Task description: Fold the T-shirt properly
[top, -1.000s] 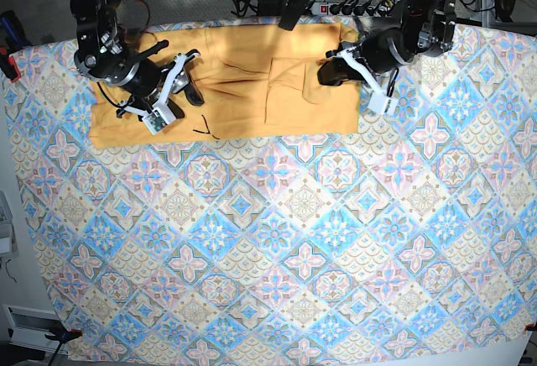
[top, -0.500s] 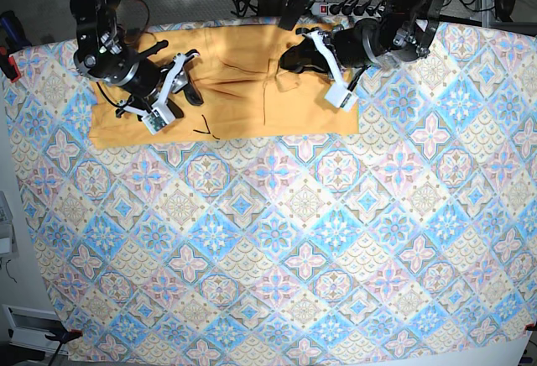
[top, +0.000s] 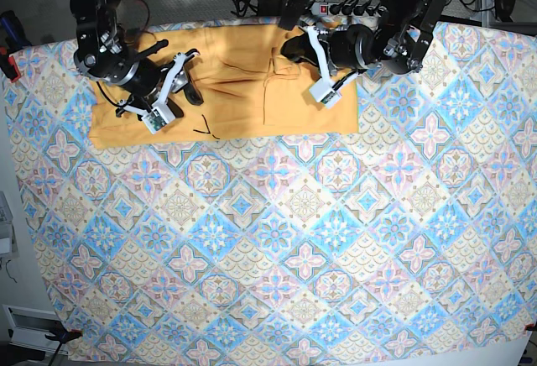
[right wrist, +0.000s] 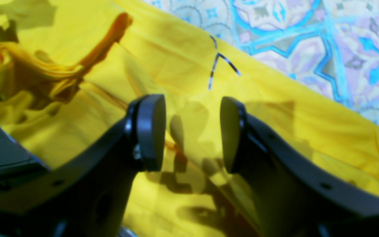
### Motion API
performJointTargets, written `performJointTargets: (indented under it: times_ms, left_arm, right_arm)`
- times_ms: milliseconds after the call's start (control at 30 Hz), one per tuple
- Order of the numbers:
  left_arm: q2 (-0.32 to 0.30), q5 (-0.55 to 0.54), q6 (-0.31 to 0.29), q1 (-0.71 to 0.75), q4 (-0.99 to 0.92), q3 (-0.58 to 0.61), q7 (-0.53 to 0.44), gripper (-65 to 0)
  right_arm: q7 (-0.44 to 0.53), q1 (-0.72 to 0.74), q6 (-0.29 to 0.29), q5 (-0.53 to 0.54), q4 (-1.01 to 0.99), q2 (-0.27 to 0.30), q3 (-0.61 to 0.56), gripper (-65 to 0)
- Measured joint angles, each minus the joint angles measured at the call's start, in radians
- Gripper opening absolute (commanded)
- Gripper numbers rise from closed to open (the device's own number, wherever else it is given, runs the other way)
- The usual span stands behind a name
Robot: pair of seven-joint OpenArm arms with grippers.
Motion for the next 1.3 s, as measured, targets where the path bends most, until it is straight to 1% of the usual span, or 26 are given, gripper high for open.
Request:
performJointTargets:
  times_ms: [67,133,233,300,433,633,767,867,900,1033,1133,1233,1300]
  left_arm:
    - [-0.006,-0.007,0.0,-0.003,0.002,0.001,-0.002,-50.4]
    - [-0.034,-0.011,0.0,-0.003,0.021,0.003,-0.005,-46.8]
    - [-0.045,0.0,0.0,-0.003,0.05,-0.011,-0.006,-44.3]
    - [-0.032,-0.013,-0.001,-0.005,0.053,-0.042,-0.004,-44.4]
    - [-0.003,-0.016,0.0,0.016,0.055,-0.175,-0.01,-44.4]
    - [0.069,-0.011,0.0,0.088,0.082,-0.452,-0.001,-44.4]
    - [0.071,-0.009,0.0,0.117,0.082,-0.549,-0.01,-43.9]
    - [0.074,-0.003,-0.001,0.127,0.068,-0.553,-0.002,-43.9]
    - [0.079,-0.017,-0.002,0.125,0.045,-0.552,-0.006,-43.9]
    - [0.079,-0.002,0.0,0.117,-0.017,-0.538,-0.003,-44.0]
    - [0.066,-0.001,0.003,0.116,-0.017,-0.452,-0.005,-43.9]
    - [0.077,-0.002,0.001,0.085,-0.017,-0.332,-0.004,-44.3]
    - [0.08,-0.009,0.0,0.068,-0.016,-0.275,-0.003,-44.3]
  right_arm:
    - [0.0,0.0,0.0,0.0,0.0,0.0,0.0,-38.7]
    - [0.0,0.0,0.0,0.0,0.0,-0.001,0.0,-38.7]
    - [0.0,0.0,0.0,0.0,0.0,0.0,0.0,-38.7]
    - [0.0,0.0,0.0,0.0,0.0,-0.001,0.0,-38.7]
    - [0.0,-0.001,-0.003,0.0,0.0,0.0,0.0,-38.7]
    - [0.0,-0.001,0.0,0.0,0.001,-0.002,-0.002,-38.7]
    - [0.0,0.0,0.0,0.0,0.001,-0.001,-0.002,-38.7]
    - [0.0,0.002,0.001,0.001,0.001,-0.003,-0.002,-38.7]
    - [0.001,0.002,0.0,0.001,0.001,-0.003,-0.002,-38.7]
    - [0.0,0.001,-0.003,0.001,0.0,-0.003,-0.002,-38.7]
    - [0.001,0.0,0.0,0.001,0.0,-0.006,-0.002,-38.7]
    - [0.0,0.0,-0.002,0.001,0.0,-0.003,-0.003,-38.7]
    - [0.0,0.001,-0.003,-0.001,0.0,-0.001,-0.019,-38.7]
